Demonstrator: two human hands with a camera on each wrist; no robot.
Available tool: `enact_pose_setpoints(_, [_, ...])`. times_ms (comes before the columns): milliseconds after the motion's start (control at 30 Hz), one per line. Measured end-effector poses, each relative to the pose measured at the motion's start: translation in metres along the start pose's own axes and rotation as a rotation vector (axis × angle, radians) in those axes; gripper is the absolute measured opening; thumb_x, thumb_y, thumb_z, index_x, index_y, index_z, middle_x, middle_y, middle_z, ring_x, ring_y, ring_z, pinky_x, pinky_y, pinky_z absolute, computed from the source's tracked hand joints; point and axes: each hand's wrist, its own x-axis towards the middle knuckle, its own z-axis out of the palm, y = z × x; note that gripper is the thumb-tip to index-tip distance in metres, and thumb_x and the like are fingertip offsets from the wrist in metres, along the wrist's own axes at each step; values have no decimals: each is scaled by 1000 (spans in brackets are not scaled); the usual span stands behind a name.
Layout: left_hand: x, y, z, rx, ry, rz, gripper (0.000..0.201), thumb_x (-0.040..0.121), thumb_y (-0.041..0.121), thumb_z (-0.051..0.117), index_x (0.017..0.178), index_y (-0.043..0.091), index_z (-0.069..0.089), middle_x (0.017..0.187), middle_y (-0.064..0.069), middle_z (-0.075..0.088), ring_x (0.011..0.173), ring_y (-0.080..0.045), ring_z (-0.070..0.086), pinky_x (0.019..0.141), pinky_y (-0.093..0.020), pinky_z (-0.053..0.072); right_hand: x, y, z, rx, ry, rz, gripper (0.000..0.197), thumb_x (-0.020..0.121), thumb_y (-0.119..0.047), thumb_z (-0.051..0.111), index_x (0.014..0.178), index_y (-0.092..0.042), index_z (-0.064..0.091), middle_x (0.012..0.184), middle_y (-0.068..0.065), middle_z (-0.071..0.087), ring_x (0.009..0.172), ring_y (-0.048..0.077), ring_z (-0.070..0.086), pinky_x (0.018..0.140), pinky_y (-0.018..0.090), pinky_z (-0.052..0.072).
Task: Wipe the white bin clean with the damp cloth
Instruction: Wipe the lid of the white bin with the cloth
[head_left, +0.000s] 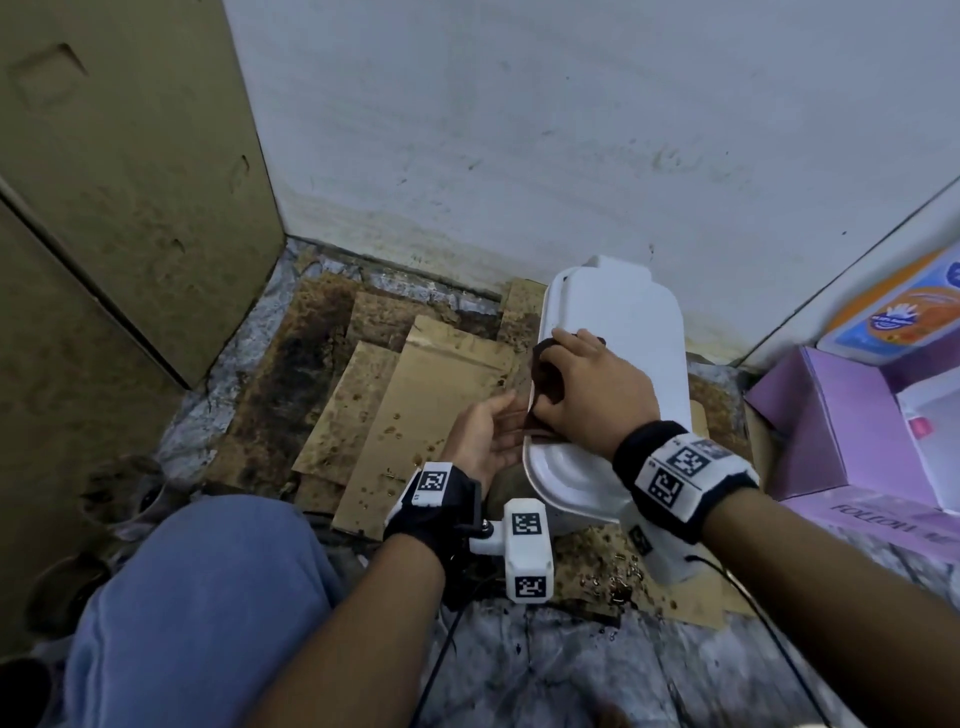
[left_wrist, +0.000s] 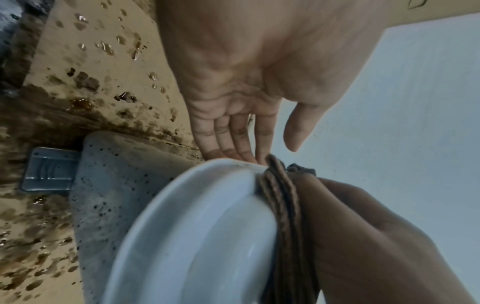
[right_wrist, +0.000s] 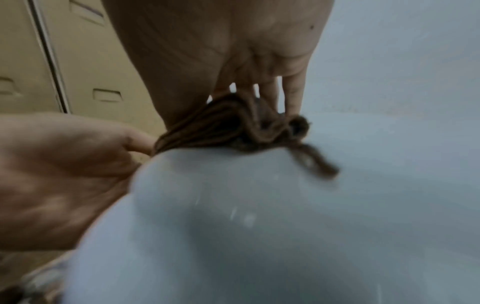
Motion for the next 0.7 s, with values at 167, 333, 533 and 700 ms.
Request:
enact_pose_setpoints(167, [4,-1,-2,-10,-4,-10,22,96,24,53,98,7,68,82,-6,70,69,-17,65,57,-26,53,-3,15,-4,-44,-98,-83,43,90,-45,46,126,-22,54,151,-6,32,136,17,31,94,35,42])
enact_pose_setpoints(333, [1,-2,1,1,-62,-21,25,99,20,50,110,5,68,84,-6,69,74,-17,65,61,-26,57,-21,21,-4,-36,-33,-148,43,92,-43,33,118,-19,59,142,-1,42,126,19,42,90,36,44])
enact_pose_setpoints(533, [1,-9,3,30,-93,-6,28,98,14,52,124,5,60,104,-11,66,84,-19,63,66,-27,55,5,31,-3,-162,-23,-152,50,86,-48,25,118,-24,56,133,0,49,120,21,46,99,42,38])
enact_pose_setpoints(700, [7,-14,2,76,-111,11,14,97,7,54,109,11,59,92,-4,66,78,-16,61,72,-28,49,40,39,-12,-276,3,-115,45,82,-47,36,110,-29,66,138,7,46,130,33,36,99,52,33])
